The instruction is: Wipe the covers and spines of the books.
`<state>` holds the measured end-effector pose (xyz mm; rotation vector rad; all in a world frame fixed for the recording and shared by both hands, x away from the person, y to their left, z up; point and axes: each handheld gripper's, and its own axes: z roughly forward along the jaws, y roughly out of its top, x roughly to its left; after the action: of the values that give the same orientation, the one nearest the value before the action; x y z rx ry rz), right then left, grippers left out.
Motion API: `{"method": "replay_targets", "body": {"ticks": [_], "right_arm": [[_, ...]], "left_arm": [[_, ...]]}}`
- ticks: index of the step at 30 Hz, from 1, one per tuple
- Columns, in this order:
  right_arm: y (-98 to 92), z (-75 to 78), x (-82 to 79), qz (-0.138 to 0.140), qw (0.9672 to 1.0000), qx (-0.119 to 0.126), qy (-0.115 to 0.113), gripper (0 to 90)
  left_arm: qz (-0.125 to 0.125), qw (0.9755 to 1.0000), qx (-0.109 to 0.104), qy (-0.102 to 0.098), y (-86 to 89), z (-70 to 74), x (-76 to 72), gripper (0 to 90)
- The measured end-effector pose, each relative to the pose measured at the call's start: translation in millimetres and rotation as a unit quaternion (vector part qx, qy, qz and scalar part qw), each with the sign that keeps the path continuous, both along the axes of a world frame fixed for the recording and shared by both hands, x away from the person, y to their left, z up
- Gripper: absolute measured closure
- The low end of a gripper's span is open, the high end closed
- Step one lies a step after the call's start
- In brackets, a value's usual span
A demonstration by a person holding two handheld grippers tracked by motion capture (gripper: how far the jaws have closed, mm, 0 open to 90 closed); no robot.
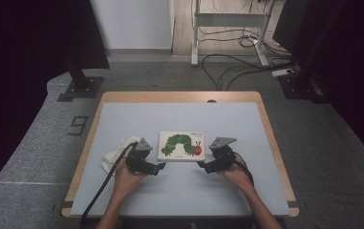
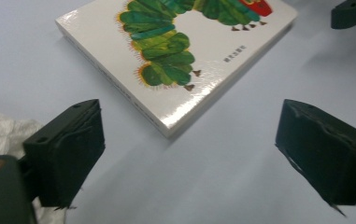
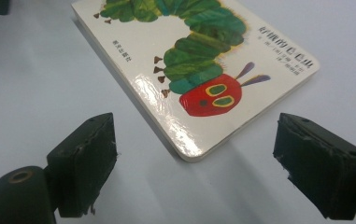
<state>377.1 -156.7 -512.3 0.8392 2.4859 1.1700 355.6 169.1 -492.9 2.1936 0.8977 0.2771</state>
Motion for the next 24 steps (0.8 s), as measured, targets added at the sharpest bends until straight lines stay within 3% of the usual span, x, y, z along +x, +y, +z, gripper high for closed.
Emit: {"method": "replay_targets", "body": {"ticks": [4, 6, 11, 16, 24], "right_arm": [[-2.9, 7.0, -5.3, -0.004, 1.0, -0.006, -0.004, 0.0], [-6.0, 9.8, -8.0, -0.002, 0.9999, -0.009, -0.005, 0.0], [-18.1, 17.3, -16.1, -0.002, 1.0, -0.006, -0.006, 0.0], [-31.3, 22.1, -25.3, -0.007, 0.9999, -0.009, -0.011, 0.0], [-55.3, 20.8, -42.2, -0.023, 0.9996, -0.012, -0.013, 0.0]], "left_arm": [[0.002, 1.0, 0.005, -0.004, 3.4, 5.6, -9.3, 1.0], [0.003, 0.9998, 0.015, -0.013, 5.1, 8.0, -14.7, 0.0], [0.001, 0.9997, 0.008, -0.023, 12.5, 13.3, -26.5, 0.0], [0.002, 0.9993, 0.019, -0.033, 20.2, 15.4, -37.2, 0.0], [0.006, 0.9993, 0.02, -0.032, 32.1, 6.0, -55.4, 0.0]]}}
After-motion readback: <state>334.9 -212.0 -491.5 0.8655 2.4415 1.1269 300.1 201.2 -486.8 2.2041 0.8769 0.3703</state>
